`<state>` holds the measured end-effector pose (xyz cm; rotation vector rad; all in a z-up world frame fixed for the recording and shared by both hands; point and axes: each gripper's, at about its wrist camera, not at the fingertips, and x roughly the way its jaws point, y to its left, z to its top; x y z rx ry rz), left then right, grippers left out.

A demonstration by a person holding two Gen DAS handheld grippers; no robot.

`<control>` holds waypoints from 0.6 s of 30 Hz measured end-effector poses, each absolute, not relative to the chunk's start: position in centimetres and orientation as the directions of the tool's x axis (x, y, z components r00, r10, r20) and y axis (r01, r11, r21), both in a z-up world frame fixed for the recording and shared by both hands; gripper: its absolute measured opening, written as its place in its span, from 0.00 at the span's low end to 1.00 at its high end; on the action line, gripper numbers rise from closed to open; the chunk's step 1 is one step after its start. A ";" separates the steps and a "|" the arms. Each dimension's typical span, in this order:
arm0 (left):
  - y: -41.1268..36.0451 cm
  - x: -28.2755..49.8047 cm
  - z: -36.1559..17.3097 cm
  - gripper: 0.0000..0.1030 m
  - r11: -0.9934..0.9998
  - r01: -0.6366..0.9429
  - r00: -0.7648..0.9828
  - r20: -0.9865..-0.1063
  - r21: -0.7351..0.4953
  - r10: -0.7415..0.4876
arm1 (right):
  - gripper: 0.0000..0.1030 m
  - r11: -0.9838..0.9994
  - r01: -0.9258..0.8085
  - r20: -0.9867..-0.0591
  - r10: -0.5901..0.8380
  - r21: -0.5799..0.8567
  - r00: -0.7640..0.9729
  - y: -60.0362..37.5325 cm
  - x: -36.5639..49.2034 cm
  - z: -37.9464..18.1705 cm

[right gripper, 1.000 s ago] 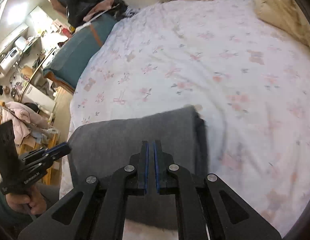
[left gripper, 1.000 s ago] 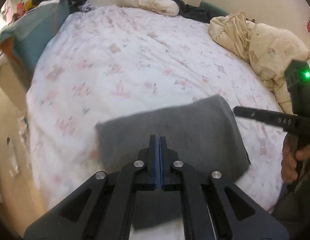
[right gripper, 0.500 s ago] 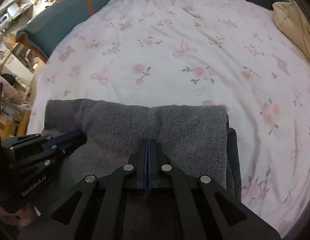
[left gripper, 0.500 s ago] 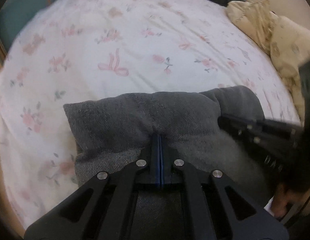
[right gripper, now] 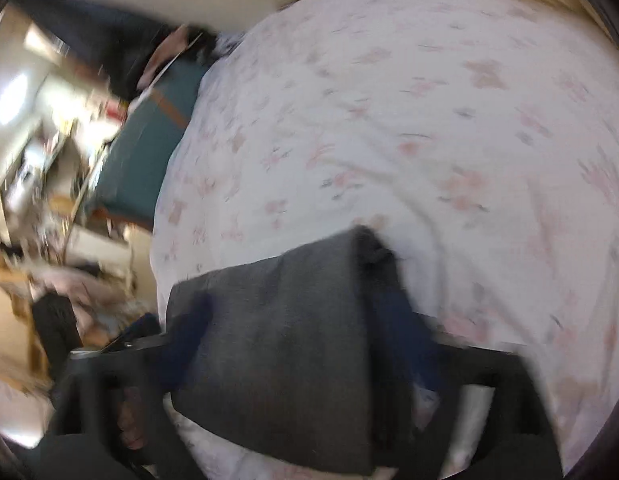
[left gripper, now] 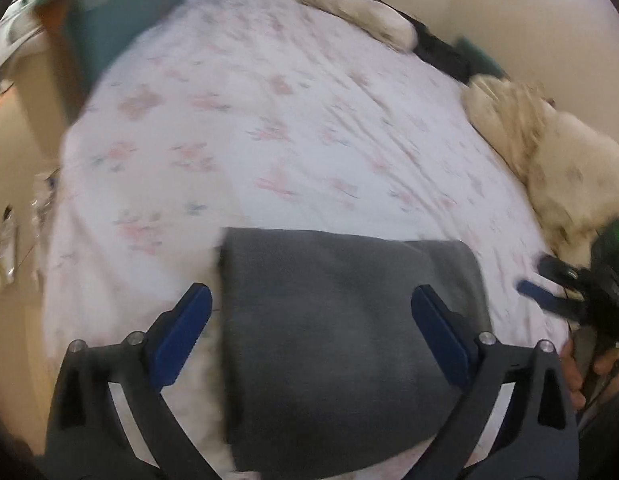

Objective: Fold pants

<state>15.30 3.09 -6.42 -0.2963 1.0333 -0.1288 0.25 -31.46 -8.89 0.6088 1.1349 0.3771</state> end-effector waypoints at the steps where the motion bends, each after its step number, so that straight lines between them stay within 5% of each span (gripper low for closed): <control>1: 3.8 15.2 -7.4 0.96 0.943 -0.062 0.478 -0.839 -0.327 -0.260 | 0.97 0.769 0.040 -0.718 0.574 0.637 0.394 -32.7 0.4 -10.2; 6: 6.1 15.4 -14.3 0.97 0.816 -0.217 0.287 -0.834 -0.536 -0.472 | 0.95 0.635 0.189 -0.662 0.712 0.749 0.233 -33.5 3.3 -19.3; 9: 6.2 15.0 -15.1 1.00 0.802 -0.202 0.291 -0.817 -0.562 -0.499 | 0.96 0.708 0.180 -0.731 0.663 0.683 0.162 -32.2 5.9 -23.3; 14: 4.6 14.9 -15.0 0.99 0.809 -0.120 0.239 -0.808 -0.575 -0.539 | 0.97 0.715 0.070 -0.718 0.687 0.696 0.112 -30.3 9.5 -26.0; 16: 3.5 14.8 -14.8 0.98 0.818 -0.077 0.224 -0.809 -0.570 -0.543 | 0.88 0.704 0.040 -0.703 0.703 0.709 0.104 -29.8 11.6 -26.8; 18: 3.1 14.9 -14.2 0.81 0.832 -0.033 0.228 -0.815 -0.554 -0.533 | 0.71 0.744 -0.021 -0.738 0.665 0.667 0.114 -29.2 14.0 -27.5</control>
